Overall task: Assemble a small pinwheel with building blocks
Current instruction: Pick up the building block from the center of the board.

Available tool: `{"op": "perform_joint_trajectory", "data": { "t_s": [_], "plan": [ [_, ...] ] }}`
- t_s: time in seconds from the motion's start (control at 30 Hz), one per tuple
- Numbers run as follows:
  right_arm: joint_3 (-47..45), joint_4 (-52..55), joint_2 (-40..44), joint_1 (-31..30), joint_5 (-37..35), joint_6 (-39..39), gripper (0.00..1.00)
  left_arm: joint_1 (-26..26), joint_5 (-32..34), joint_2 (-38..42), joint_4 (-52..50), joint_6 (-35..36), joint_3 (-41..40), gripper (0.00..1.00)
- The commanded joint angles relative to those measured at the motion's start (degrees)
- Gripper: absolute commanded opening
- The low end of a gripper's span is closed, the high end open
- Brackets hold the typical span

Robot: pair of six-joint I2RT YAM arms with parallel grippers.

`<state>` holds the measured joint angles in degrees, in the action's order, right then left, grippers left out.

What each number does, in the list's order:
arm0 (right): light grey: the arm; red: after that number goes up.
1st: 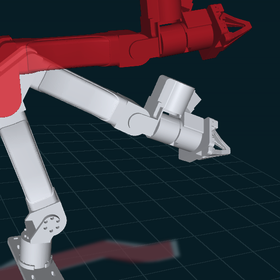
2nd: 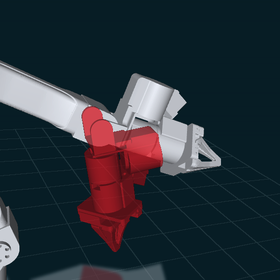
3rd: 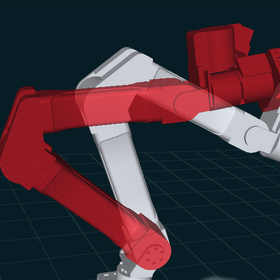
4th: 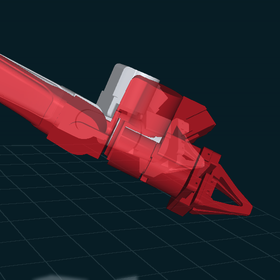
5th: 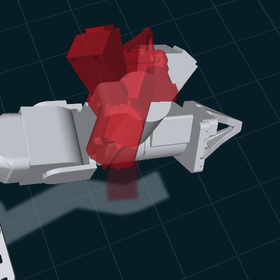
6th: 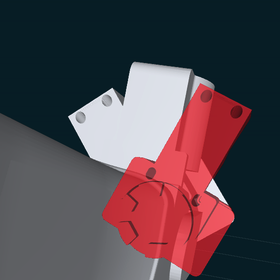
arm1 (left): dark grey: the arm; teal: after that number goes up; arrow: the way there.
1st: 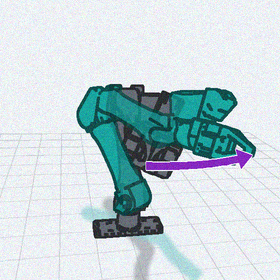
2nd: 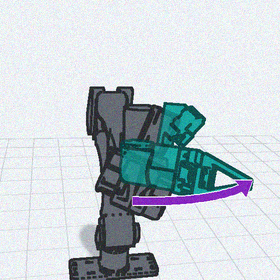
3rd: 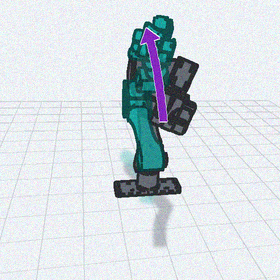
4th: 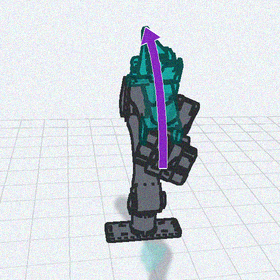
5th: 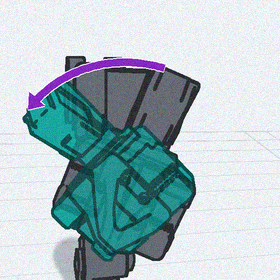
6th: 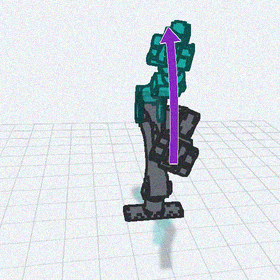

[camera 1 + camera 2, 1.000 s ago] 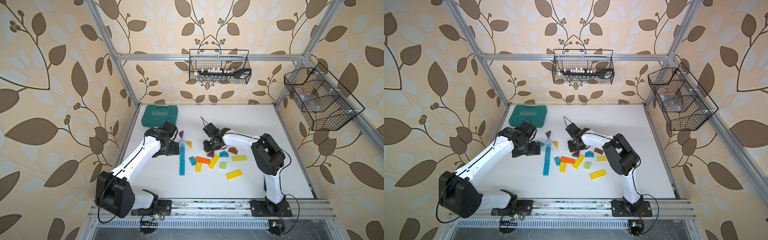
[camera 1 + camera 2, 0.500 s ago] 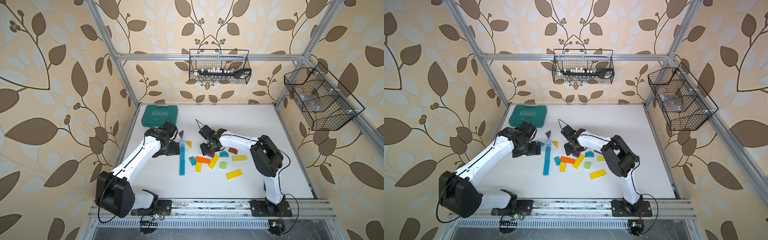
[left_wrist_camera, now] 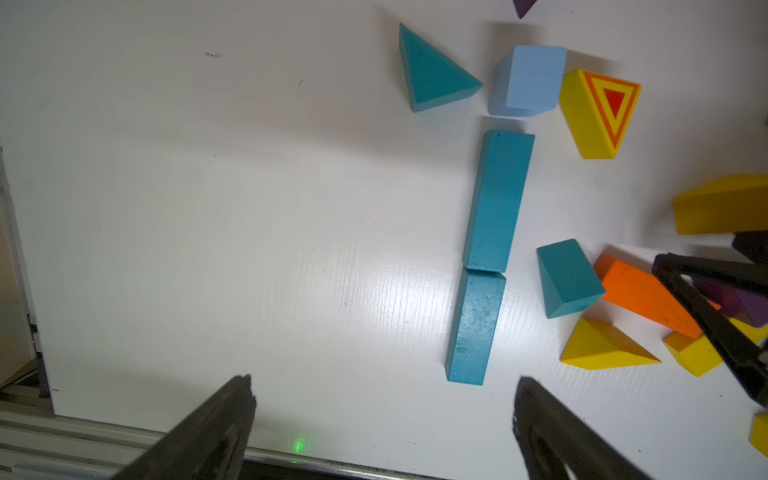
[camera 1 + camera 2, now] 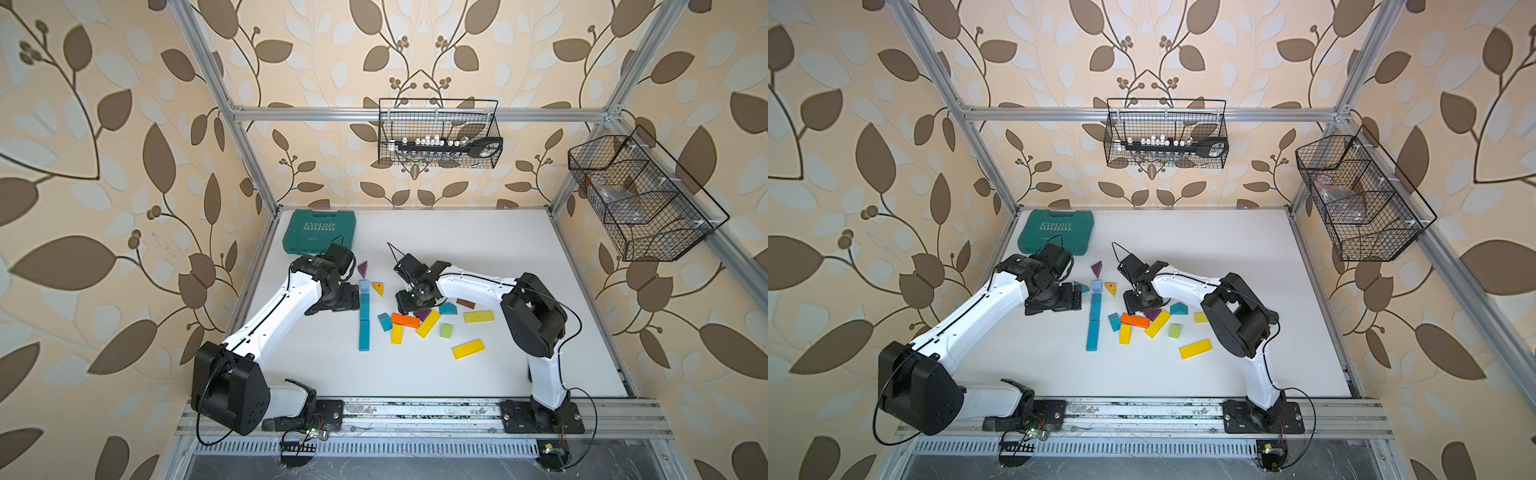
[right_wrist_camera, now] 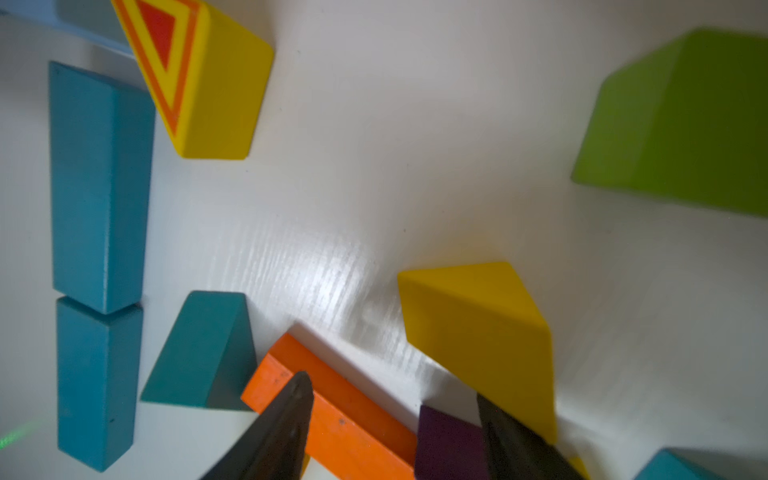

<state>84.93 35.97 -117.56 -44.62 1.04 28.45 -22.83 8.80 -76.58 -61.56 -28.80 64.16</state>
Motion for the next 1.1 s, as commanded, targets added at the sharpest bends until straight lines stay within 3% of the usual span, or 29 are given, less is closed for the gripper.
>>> {"op": "perform_joint_trajectory", "data": {
  "t_s": [0.0,0.4,0.57,1.07],
  "plan": [
    [3.73,1.08,-2.43,0.24,-0.63,-1.46,0.65,0.24,-0.01,-0.10,-0.75,0.58,0.26,0.99],
    [11.98,7.25,-7.37,0.74,-8.45,-5.35,0.66,0.24,0.26,-0.92,-0.93,0.45,0.36,0.99],
    [14.18,7.63,-9.08,0.69,-8.62,-6.12,0.66,0.27,0.43,-1.23,-1.10,0.50,0.44,0.99],
    [20.72,7.07,-14.93,1.03,-9.04,-7.70,0.50,0.24,0.79,-2.43,-1.29,0.24,0.60,0.99]
  ]
}}
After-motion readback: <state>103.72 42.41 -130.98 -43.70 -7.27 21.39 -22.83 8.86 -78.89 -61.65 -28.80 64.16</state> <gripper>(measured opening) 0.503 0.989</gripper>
